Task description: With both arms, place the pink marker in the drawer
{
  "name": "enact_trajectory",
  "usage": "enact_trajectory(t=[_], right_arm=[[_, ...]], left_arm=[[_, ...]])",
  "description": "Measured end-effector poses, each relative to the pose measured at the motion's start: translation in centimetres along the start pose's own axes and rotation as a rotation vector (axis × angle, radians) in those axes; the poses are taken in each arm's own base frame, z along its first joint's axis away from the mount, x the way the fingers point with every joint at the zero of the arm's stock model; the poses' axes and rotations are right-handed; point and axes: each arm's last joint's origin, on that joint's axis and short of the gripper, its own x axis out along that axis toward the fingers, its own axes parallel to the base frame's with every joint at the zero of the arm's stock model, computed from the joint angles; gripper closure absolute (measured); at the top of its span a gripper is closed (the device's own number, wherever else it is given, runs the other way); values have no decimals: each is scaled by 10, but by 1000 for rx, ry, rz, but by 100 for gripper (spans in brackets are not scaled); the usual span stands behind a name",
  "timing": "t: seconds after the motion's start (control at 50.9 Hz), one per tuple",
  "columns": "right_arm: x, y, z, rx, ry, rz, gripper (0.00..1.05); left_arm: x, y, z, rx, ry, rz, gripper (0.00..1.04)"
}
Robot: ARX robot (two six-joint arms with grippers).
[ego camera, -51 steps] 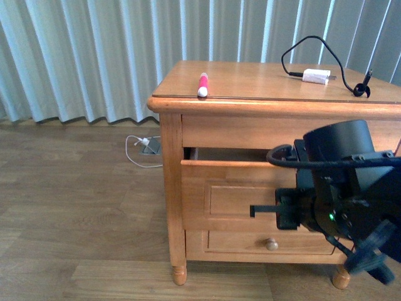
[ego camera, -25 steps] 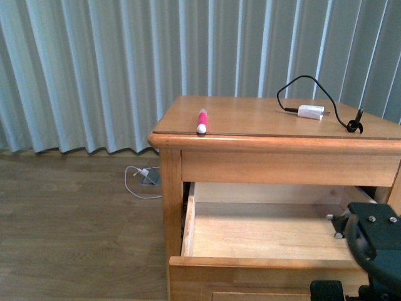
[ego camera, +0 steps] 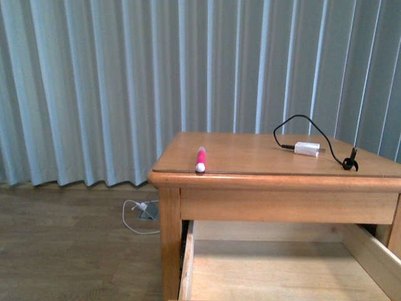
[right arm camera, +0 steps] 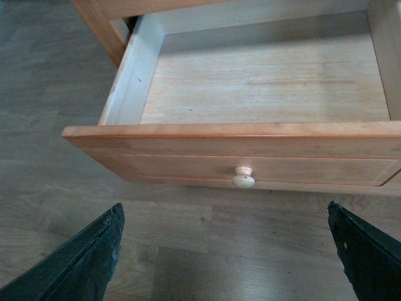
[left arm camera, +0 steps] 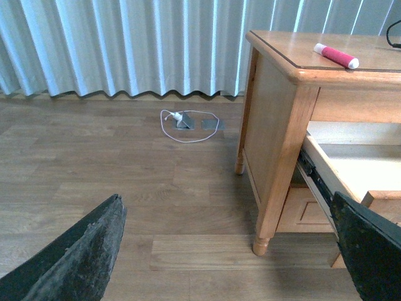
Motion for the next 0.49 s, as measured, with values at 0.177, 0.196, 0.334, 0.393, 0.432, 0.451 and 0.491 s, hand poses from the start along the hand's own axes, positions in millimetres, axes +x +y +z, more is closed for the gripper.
enact_trajectory(t=[0.177,0.196,0.334,0.393,0.432,0.451,0.491], right_arm=[[-39,-1,8,-26,-65,27,8],[-42,-1,8,-32,-67,33,8],[-50,0,7,-70,-109,30,8],[-50,0,6,-75,-109,28,8],[-50,0,6,-77,-108,27,8],[-49,0,6,-78,-107,26,8],[-49,0,5,-78,-106,25,8]], left_arm=[[0,0,0,0,0,0,6],[0,0,0,0,0,0,6],[0,0,0,0,0,0,6],[0,0,0,0,0,0,6],[0,0,0,0,0,0,6],[0,0,0,0,0,0,6],[0,0,0,0,0,0,6]])
